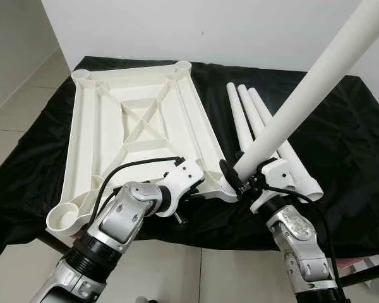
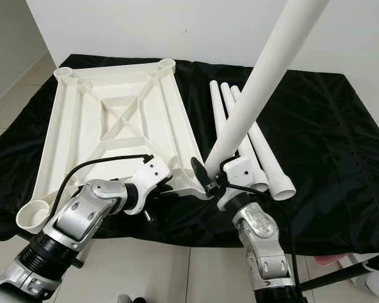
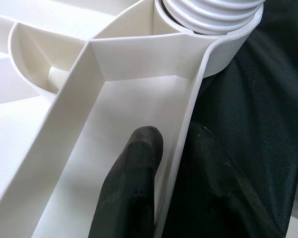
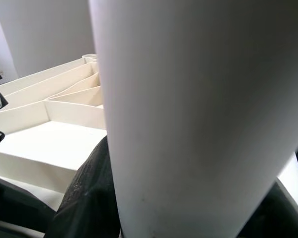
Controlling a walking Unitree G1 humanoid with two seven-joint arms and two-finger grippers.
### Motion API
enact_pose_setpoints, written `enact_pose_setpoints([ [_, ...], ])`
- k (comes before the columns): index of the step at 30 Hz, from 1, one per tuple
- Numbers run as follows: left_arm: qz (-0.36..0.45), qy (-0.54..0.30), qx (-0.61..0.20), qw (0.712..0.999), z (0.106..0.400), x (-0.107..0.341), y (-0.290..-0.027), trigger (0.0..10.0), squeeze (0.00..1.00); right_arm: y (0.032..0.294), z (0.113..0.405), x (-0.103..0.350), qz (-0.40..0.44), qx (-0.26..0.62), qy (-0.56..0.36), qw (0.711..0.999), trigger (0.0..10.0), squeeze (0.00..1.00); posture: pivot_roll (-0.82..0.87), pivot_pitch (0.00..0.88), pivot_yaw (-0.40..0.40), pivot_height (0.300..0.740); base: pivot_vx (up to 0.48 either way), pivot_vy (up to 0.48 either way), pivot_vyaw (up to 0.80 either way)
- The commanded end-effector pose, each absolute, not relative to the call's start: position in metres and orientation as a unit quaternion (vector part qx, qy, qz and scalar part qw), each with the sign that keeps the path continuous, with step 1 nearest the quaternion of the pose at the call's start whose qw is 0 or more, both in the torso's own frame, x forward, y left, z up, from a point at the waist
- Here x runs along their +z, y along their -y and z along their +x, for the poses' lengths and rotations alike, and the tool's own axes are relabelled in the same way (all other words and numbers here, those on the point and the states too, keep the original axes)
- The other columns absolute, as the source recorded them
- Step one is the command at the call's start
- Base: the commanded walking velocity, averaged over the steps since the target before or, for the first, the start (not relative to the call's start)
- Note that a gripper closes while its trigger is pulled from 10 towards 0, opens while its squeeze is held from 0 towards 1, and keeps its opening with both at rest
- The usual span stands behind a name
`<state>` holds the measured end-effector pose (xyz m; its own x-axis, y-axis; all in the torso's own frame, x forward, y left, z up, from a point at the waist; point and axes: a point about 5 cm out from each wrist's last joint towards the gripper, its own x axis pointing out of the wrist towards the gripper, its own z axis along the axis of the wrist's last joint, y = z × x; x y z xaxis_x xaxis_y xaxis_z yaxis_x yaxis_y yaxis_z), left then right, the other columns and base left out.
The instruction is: Building children table
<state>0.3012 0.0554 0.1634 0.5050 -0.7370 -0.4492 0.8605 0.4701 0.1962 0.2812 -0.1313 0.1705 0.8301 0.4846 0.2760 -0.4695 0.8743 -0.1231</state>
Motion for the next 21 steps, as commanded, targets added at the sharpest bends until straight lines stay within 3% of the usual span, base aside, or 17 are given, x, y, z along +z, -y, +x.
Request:
enact_pose_setpoints([
  [1, 0.204, -0.114, -0.467, 0.853, 0.3012, 0.1777, -0.05, 10.0, 0.0, 0.1113, 0.2765, 0.1575, -0.014, 0.287, 0.12, 0.95, 10.0, 0.0, -0.09, 0.141, 0.019, 0.74, 0.0, 0.0, 0.0],
  [21, 0.201, -0.113, -0.463, 0.856, 0.301, 0.18, -0.0514, 10.0, 0.0, 0.1045, 0.2803, 0.1616, -0.011, 0.257, 0.132, 0.957, 10.0, 0.0, -0.08, 0.15, 0.017, 0.74, 0.0, 0.0, 0.0],
])
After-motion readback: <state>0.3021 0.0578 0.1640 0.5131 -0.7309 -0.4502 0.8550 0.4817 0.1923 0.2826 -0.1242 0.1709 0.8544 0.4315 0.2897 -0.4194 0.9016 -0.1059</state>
